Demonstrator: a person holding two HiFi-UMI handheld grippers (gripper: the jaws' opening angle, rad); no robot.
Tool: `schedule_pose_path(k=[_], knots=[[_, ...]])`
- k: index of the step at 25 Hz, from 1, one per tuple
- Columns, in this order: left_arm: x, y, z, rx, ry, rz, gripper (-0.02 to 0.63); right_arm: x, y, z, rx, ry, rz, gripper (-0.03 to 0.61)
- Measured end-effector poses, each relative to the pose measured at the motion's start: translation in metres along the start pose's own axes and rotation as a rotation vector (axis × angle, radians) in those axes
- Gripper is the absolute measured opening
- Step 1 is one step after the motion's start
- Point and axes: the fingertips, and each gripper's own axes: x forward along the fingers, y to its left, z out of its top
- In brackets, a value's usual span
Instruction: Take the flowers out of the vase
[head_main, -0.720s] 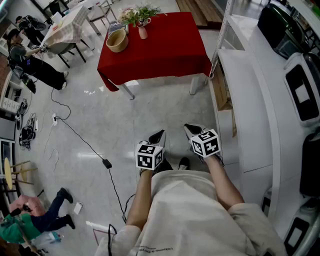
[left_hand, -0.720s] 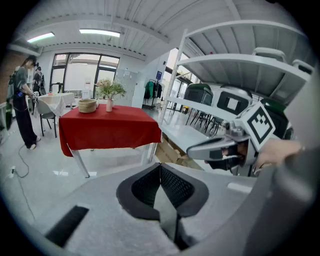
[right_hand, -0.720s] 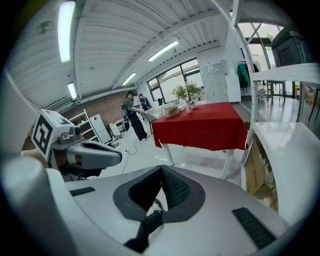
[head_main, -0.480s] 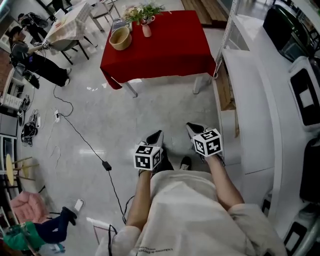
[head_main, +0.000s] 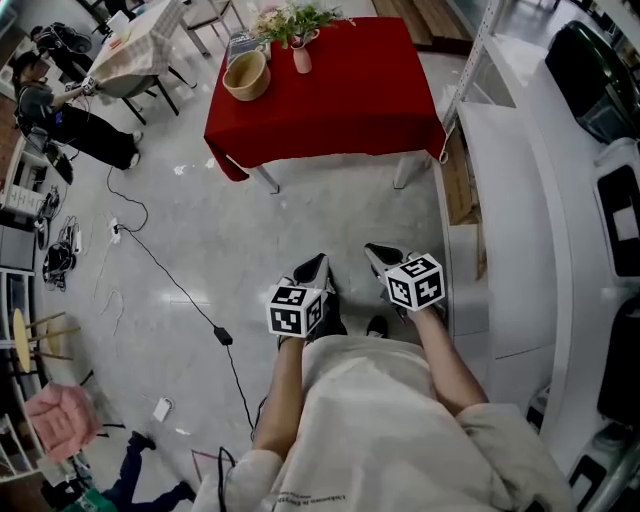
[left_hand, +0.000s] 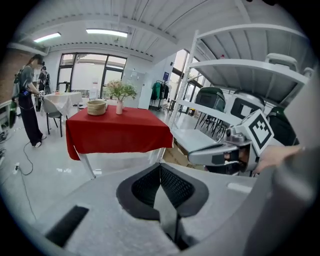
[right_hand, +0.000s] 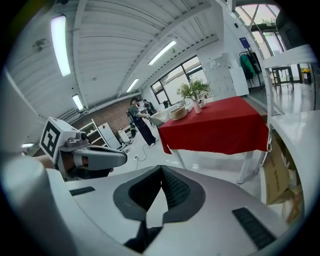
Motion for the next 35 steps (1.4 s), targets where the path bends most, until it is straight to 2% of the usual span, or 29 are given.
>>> schedule_pose_path(k=[7, 16, 22, 28, 35], knots=[[0.032, 0.039, 0.026, -0.038, 0.014, -0.015, 0.009, 0.046, -0.003, 0.018, -0.005, 0.056, 0.022, 0.007], [0.072, 0.089, 0.075, -0.038, 0.01, -0.074, 0.009, 0.099, -0.031, 0.056, 0.028, 0.087, -0.025, 0.007], [0.089, 0.136, 0.109, -0.025, 0.001, -0.115, 0.009, 0.144, -0.034, 0.091, 0.054, 0.057, -0.066, 0.006], [0.109, 0.18, 0.114, -0.043, 0.023, -0.17, 0.009, 0.182, -0.03, 0.103, 0.049, 0.018, -0.123, 0.008], [0.126, 0.205, 0.128, -0.06, 0.019, -0.203, 0.009, 0.188, -0.044, 0.114, 0.075, -0.03, -0.214, 0.007]])
